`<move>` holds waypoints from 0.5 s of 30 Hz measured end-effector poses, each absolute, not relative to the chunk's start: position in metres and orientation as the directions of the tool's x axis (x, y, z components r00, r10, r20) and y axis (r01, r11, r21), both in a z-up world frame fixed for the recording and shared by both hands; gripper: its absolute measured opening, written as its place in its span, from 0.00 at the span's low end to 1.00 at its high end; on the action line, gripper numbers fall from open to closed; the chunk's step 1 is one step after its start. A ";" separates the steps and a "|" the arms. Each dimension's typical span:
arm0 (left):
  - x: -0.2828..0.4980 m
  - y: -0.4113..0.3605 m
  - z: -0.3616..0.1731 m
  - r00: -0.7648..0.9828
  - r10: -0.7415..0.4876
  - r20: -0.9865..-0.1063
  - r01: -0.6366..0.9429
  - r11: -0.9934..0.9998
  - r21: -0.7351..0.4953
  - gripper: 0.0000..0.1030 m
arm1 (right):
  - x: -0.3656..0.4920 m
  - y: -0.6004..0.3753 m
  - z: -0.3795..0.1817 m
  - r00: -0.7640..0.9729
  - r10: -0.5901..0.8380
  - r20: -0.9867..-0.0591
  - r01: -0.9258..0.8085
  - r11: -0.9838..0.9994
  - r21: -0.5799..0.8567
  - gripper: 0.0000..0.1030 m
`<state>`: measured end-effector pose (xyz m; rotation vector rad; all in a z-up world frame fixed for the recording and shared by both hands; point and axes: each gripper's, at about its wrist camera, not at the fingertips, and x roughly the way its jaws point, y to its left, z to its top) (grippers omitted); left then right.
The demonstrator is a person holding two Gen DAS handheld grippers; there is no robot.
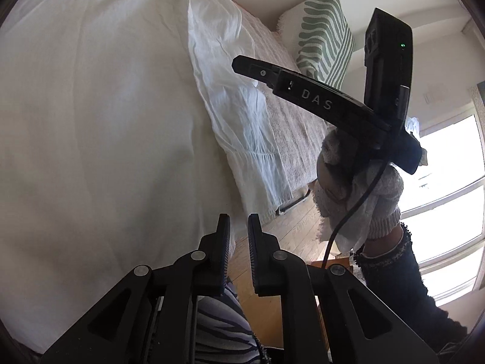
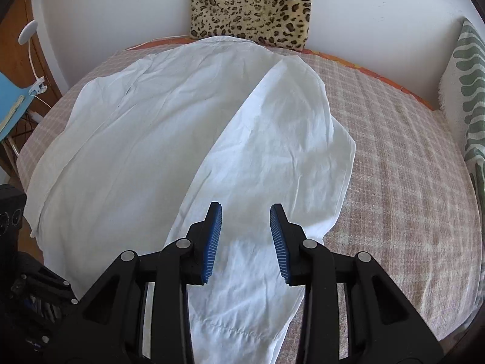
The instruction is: Fold small clothes
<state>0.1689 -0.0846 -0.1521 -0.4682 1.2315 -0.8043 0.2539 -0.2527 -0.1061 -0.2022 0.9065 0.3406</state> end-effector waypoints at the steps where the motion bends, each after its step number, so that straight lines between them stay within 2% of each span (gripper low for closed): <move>1: 0.164 -0.076 -0.146 0.133 -0.749 -0.649 0.299 0.655 -0.694 0.10 | 0.258 -0.248 -0.112 0.560 0.191 -0.806 -0.371 0.928 -0.038 0.34; 4: 0.151 -0.043 -0.130 0.211 -0.711 -0.671 0.322 0.699 -0.639 0.10 | 0.256 -0.234 -0.125 0.543 0.185 -0.819 -0.401 0.914 -0.059 0.34; 8: 0.134 0.010 -0.123 0.297 -0.674 -0.676 0.251 0.738 -0.626 0.10 | 0.247 -0.218 -0.137 0.533 0.157 -0.831 -0.440 0.891 -0.114 0.34; 13: 0.110 0.070 -0.120 0.429 -0.607 -0.669 0.137 0.775 -0.616 0.26 | 0.244 -0.217 -0.124 0.492 0.214 -0.844 -0.464 0.885 -0.046 0.34; 15: 0.099 0.095 -0.123 0.481 -0.567 -0.668 0.069 0.785 -0.616 0.36 | 0.241 -0.212 -0.109 0.512 0.221 -0.830 -0.472 0.880 -0.056 0.34</move>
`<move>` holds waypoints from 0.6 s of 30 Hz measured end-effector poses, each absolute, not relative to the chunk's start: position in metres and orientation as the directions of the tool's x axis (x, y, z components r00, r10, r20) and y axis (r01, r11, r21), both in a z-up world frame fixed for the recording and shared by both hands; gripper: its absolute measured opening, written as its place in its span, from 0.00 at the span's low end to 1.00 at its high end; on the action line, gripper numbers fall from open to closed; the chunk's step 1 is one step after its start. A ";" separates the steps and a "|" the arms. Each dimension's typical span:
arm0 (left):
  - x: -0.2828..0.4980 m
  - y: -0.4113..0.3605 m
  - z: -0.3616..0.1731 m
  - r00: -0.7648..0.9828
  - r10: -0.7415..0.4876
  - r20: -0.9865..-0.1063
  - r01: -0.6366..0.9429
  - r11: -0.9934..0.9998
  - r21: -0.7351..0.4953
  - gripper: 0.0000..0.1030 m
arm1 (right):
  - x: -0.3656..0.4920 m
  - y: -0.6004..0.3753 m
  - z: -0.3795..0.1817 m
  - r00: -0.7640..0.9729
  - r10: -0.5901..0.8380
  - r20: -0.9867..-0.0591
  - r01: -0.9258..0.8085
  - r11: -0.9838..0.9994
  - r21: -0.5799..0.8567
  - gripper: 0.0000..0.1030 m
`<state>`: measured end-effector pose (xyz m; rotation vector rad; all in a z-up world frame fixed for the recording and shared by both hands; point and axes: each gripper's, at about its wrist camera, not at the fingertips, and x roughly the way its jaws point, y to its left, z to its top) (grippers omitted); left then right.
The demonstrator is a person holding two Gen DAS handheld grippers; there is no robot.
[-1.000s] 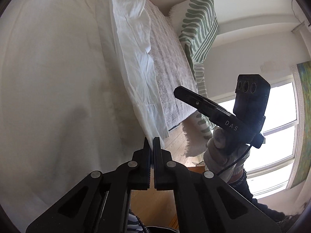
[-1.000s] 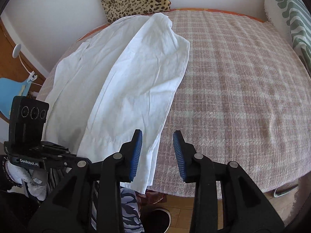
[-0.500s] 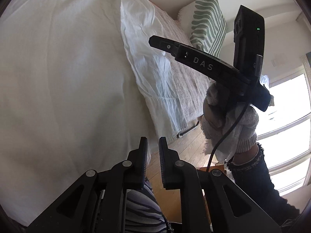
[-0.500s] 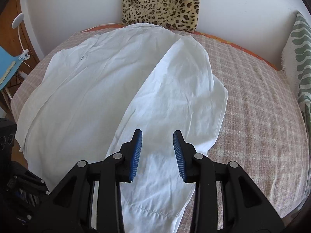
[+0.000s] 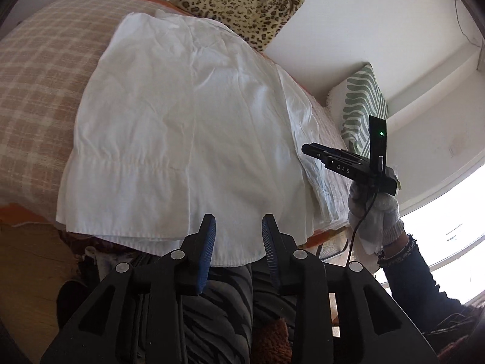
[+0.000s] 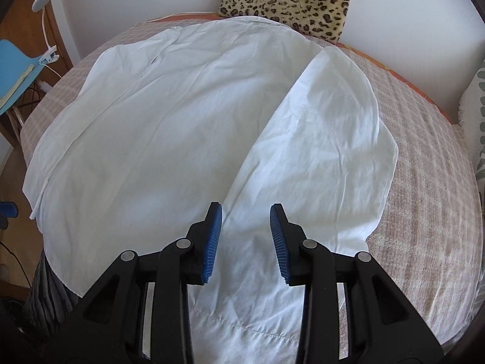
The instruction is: Fold small clothes
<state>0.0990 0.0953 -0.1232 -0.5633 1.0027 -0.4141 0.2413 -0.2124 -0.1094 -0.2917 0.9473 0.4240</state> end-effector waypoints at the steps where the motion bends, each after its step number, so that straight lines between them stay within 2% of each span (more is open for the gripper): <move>1: 0.094 0.106 -0.125 0.509 -0.545 -0.666 0.034 0.786 -0.617 0.40 | 0.240 -0.210 -0.101 0.514 0.237 -0.824 -0.478 0.877 -0.046 0.34; 3: 0.084 0.127 -0.132 0.561 -0.501 -0.659 -0.038 0.780 -0.625 0.50 | 0.238 -0.203 -0.084 0.520 0.272 -0.810 -0.495 0.868 -0.027 0.34; 8: 0.078 0.169 -0.158 0.621 -0.462 -0.633 -0.191 0.693 -0.695 0.50 | 0.236 -0.173 -0.052 0.524 0.334 -0.783 -0.544 0.839 -0.006 0.34; 12: 0.078 0.186 -0.174 0.635 -0.462 -0.618 -0.225 0.656 -0.721 0.50 | 0.237 -0.148 -0.039 0.500 0.382 -0.777 -0.574 0.818 0.033 0.43; 18: 0.079 0.195 -0.188 0.640 -0.476 -0.603 -0.220 0.638 -0.738 0.50 | 0.245 -0.114 -0.032 0.455 0.421 -0.785 -0.602 0.795 0.078 0.44</move>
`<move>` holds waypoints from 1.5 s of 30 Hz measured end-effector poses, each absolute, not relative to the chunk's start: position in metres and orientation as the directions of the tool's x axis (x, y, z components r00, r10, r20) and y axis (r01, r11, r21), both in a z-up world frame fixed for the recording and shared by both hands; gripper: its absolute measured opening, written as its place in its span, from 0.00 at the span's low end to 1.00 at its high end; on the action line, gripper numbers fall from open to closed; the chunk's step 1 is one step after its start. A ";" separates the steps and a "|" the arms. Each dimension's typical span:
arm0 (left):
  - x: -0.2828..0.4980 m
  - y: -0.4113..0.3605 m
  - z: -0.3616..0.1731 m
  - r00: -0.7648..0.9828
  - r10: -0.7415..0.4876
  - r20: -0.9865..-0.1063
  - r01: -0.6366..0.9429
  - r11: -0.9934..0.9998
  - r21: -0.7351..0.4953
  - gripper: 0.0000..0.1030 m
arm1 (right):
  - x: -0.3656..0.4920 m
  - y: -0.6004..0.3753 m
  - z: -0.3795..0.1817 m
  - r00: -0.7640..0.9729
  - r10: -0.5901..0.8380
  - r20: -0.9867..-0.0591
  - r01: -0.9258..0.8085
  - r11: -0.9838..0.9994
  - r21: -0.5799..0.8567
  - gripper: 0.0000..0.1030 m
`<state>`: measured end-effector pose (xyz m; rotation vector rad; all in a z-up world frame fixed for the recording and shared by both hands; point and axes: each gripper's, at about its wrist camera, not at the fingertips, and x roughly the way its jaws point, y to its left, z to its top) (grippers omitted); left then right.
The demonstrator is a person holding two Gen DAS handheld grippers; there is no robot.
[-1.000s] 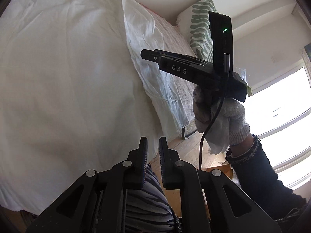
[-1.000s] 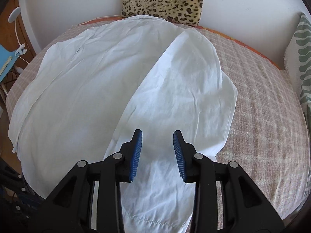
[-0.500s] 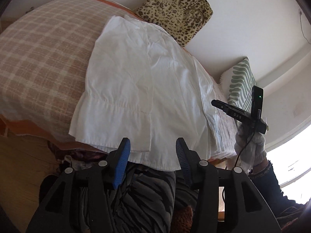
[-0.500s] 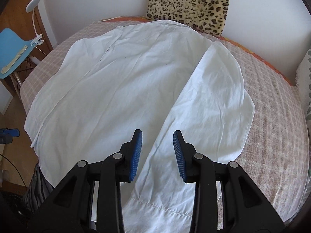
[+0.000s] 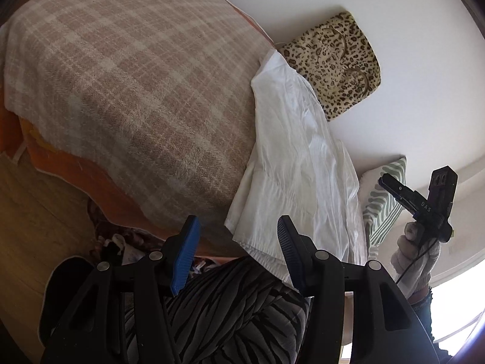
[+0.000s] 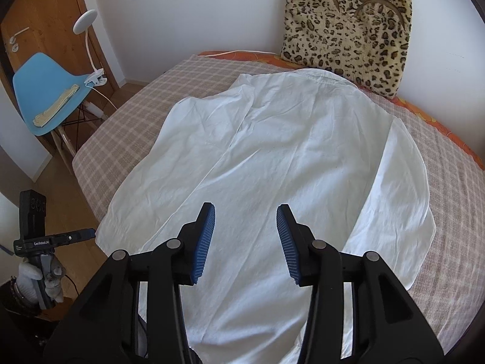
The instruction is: Fold small clothes
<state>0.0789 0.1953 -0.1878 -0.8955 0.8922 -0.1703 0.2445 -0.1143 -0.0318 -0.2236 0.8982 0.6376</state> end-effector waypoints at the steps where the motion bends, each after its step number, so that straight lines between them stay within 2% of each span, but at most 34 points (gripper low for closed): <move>1: 0.081 0.194 -0.191 0.642 -0.488 -0.591 -0.219 0.623 -0.751 0.50 | 0.245 -0.108 -0.031 0.446 0.426 -0.787 -0.608 0.789 0.083 0.44; 4: 0.083 0.191 -0.194 0.647 -0.483 -0.590 -0.216 0.626 -0.750 0.51 | 0.247 -0.089 -0.026 0.433 0.436 -0.789 -0.629 0.773 0.083 0.45; 12: 0.077 0.173 -0.173 0.715 -0.470 -0.518 -0.094 0.670 -0.737 0.48 | 0.247 -0.043 -0.020 0.400 0.453 -0.797 -0.683 0.727 0.071 0.45; 20: 0.088 0.172 -0.179 0.698 -0.478 -0.533 -0.085 0.684 -0.724 0.48 | 0.269 -0.009 -0.023 0.356 0.453 -0.817 -0.688 0.719 0.099 0.46; 22: 0.090 0.171 -0.175 0.706 -0.469 -0.531 -0.065 0.704 -0.708 0.31 | 0.281 0.001 -0.023 0.345 0.453 -0.822 -0.680 0.724 0.113 0.46; 23: 0.092 0.170 -0.175 0.702 -0.483 -0.524 -0.046 0.703 -0.710 0.13 | 0.287 0.007 -0.023 0.336 0.457 -0.824 -0.675 0.727 0.128 0.46; 24: 0.094 0.170 -0.176 0.696 -0.507 -0.509 -0.023 0.693 -0.721 0.02 | 0.294 0.012 -0.023 0.329 0.463 -0.823 -0.668 0.730 0.144 0.46; 28: 0.093 0.172 -0.178 0.696 -0.523 -0.492 -0.003 0.683 -0.730 0.02 | 0.324 0.038 -0.026 0.283 0.489 -0.825 -0.622 0.748 0.231 0.46; 32: 0.090 0.173 -0.174 0.703 -0.523 -0.482 0.003 0.679 -0.734 0.02 | 0.351 0.079 -0.039 0.252 0.468 -0.847 -0.596 0.765 0.245 0.46; 36: 0.089 0.172 -0.170 0.703 -0.535 -0.468 0.017 0.671 -0.741 0.02 | 0.368 0.125 -0.054 0.257 0.403 -0.878 -0.587 0.787 0.190 0.46; 40: 0.089 0.168 -0.167 0.691 -0.554 -0.464 0.039 0.670 -0.742 0.02 | 0.378 0.164 -0.076 0.268 0.277 -0.923 -0.590 0.804 0.070 0.47; 45: 0.090 0.165 -0.164 0.686 -0.568 -0.454 0.063 0.668 -0.741 0.02 | 0.389 0.188 -0.094 0.308 0.170 -0.936 -0.581 0.813 -0.043 0.47</move>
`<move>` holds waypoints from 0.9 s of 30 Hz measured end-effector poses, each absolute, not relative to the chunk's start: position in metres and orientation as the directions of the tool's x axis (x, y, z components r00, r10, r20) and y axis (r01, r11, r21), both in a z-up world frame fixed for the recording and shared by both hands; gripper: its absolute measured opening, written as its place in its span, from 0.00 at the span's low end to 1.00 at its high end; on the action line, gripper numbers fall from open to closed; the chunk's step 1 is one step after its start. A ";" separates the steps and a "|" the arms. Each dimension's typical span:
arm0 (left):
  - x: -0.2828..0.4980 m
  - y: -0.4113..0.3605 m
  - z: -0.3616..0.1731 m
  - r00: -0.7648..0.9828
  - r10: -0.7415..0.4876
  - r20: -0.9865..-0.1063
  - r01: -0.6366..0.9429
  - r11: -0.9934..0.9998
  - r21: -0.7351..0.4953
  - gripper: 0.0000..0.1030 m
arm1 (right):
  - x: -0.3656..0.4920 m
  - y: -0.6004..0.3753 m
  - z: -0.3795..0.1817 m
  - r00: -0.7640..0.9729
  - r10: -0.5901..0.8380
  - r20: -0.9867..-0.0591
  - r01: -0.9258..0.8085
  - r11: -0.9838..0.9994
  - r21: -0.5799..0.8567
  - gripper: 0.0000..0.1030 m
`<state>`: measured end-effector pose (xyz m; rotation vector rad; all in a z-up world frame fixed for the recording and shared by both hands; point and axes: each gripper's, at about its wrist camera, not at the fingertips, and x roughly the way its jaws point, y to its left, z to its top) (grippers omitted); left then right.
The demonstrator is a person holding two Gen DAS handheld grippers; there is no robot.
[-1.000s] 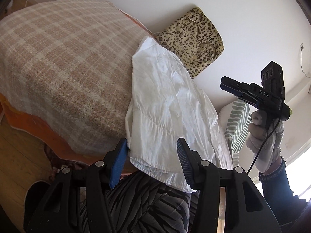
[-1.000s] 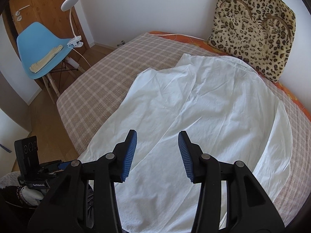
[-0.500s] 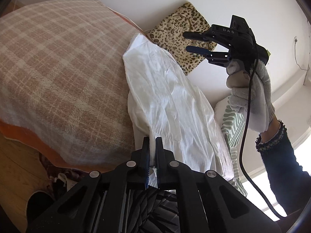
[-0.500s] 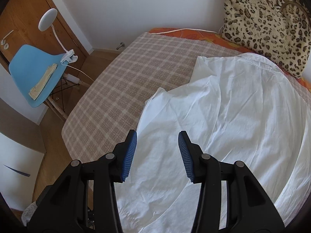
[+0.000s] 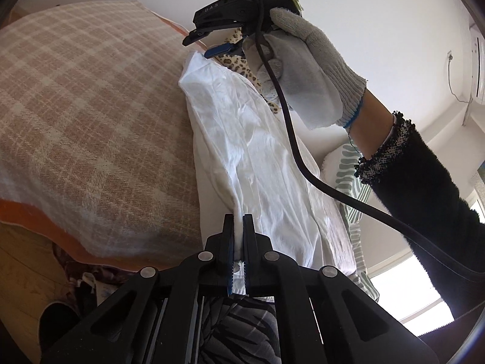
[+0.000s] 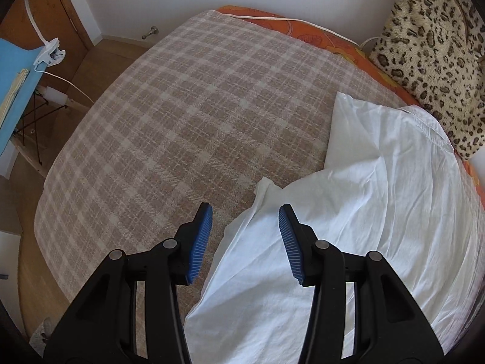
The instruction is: Fold small clothes
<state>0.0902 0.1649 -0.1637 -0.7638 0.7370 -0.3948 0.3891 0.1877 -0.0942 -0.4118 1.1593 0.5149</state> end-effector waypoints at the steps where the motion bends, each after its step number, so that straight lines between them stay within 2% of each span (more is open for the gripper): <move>1: 0.091 0.164 -0.163 0.686 -0.570 -0.452 0.066 0.668 -0.741 0.02 | 0.392 0.191 -0.097 0.311 0.151 -0.938 -0.576 0.815 -0.060 0.47; 6: 0.091 0.160 -0.160 0.681 -0.579 -0.449 0.085 0.671 -0.737 0.02 | 0.405 0.204 -0.117 0.304 0.090 -0.948 -0.563 0.820 -0.103 0.47; 12: 0.097 0.160 -0.163 0.666 -0.588 -0.459 0.090 0.674 -0.733 0.02 | 0.417 0.194 -0.135 0.262 0.102 -0.960 -0.526 0.849 -0.054 0.46; 13: 0.097 0.159 -0.163 0.663 -0.589 -0.461 0.092 0.676 -0.731 0.02 | 0.418 0.192 -0.135 0.265 0.108 -0.958 -0.521 0.852 -0.048 0.41; 16: 0.101 0.154 -0.160 0.654 -0.588 -0.475 0.104 0.692 -0.714 0.02 | 0.419 0.183 -0.134 0.281 0.102 -0.954 -0.514 0.856 -0.059 0.17; 18: 0.103 0.150 -0.157 0.651 -0.585 -0.484 0.114 0.706 -0.700 0.02 | 0.422 0.173 -0.132 0.264 0.140 -0.954 -0.511 0.859 -0.015 0.10; 20: 0.105 0.144 -0.153 0.649 -0.580 -0.493 0.122 0.719 -0.684 0.02 | 0.425 0.163 -0.128 0.251 0.178 -0.951 -0.496 0.868 0.031 0.07; 27: 0.107 0.125 -0.139 0.623 -0.573 -0.532 0.169 0.763 -0.624 0.02 | 0.426 0.105 -0.094 0.264 0.394 -0.880 -0.440 0.862 0.254 0.06</move>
